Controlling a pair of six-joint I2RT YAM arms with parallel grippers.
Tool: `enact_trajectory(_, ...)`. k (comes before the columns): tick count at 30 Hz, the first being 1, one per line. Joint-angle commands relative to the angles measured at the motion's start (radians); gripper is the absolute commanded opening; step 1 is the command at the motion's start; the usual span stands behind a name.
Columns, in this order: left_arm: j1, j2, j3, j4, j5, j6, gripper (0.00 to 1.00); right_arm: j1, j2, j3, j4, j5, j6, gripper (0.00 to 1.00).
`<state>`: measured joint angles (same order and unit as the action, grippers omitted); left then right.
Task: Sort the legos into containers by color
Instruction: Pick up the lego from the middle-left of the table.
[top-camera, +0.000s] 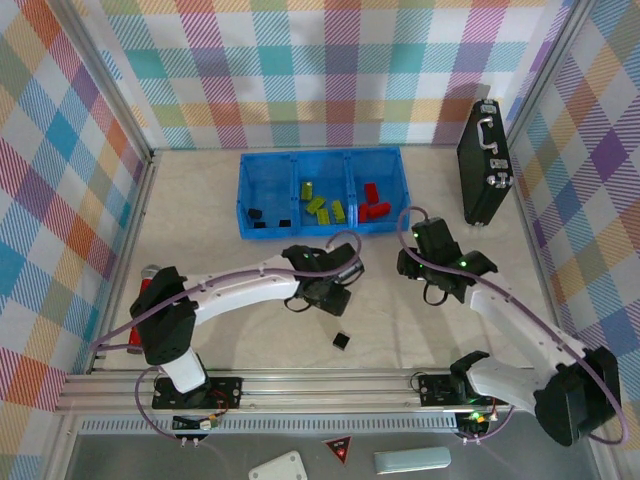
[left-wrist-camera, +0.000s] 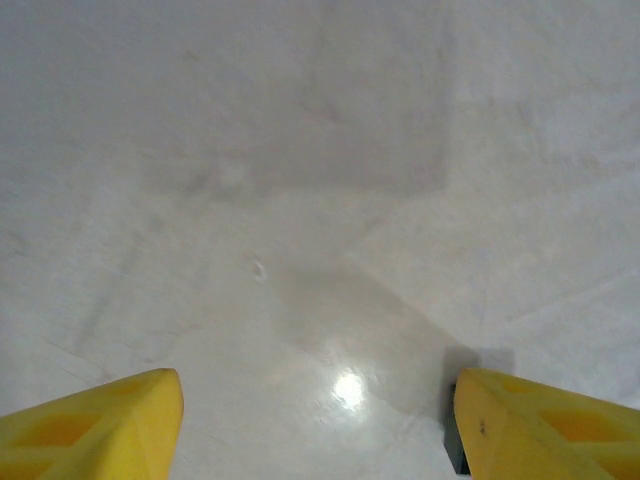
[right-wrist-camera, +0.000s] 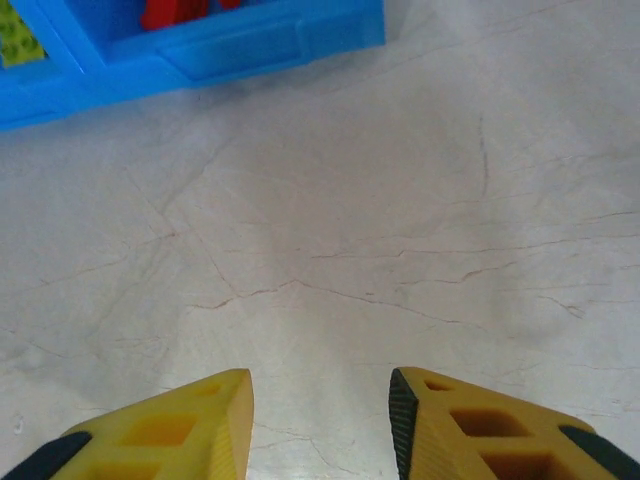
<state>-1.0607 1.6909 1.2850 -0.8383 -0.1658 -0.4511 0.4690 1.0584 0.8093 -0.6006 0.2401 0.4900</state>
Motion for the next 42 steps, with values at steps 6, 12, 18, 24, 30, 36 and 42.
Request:
enact_trajectory(6, -0.105, 0.088, 0.033, -0.030, 0.085, -0.114, 0.72, -0.066, -0.121, -0.034, -0.045, 0.017, -0.022, 0.43)
enact_trajectory(12, -0.152, 0.151, 0.042, -0.033, 0.123, -0.146, 0.72, -0.073, -0.194, -0.033, -0.069, 0.017, -0.025, 0.43)
enact_trajectory(18, -0.188, 0.199, 0.046, -0.022, 0.153, -0.178, 0.71, -0.075, -0.237, -0.027, -0.095, 0.021, -0.025, 0.43)
enact_trajectory(24, -0.202, 0.229, 0.050, -0.025, 0.150, -0.195, 0.66, -0.076, -0.263, -0.026, -0.106, 0.016, -0.030, 0.42)
enact_trajectory(30, -0.205, 0.233, 0.048, -0.022, 0.148, -0.195, 0.56, -0.078, -0.272, -0.026, -0.116, 0.019, -0.039, 0.42)
enact_trajectory(36, -0.206, 0.231, 0.048, -0.025, 0.147, -0.193, 0.44, -0.078, -0.275, -0.027, -0.119, 0.011, -0.029, 0.42)
enact_trajectory(42, -0.206, 0.231, 0.057, -0.040, 0.136, -0.183, 0.39, -0.078, -0.269, -0.030, -0.111, -0.005, -0.023, 0.42)
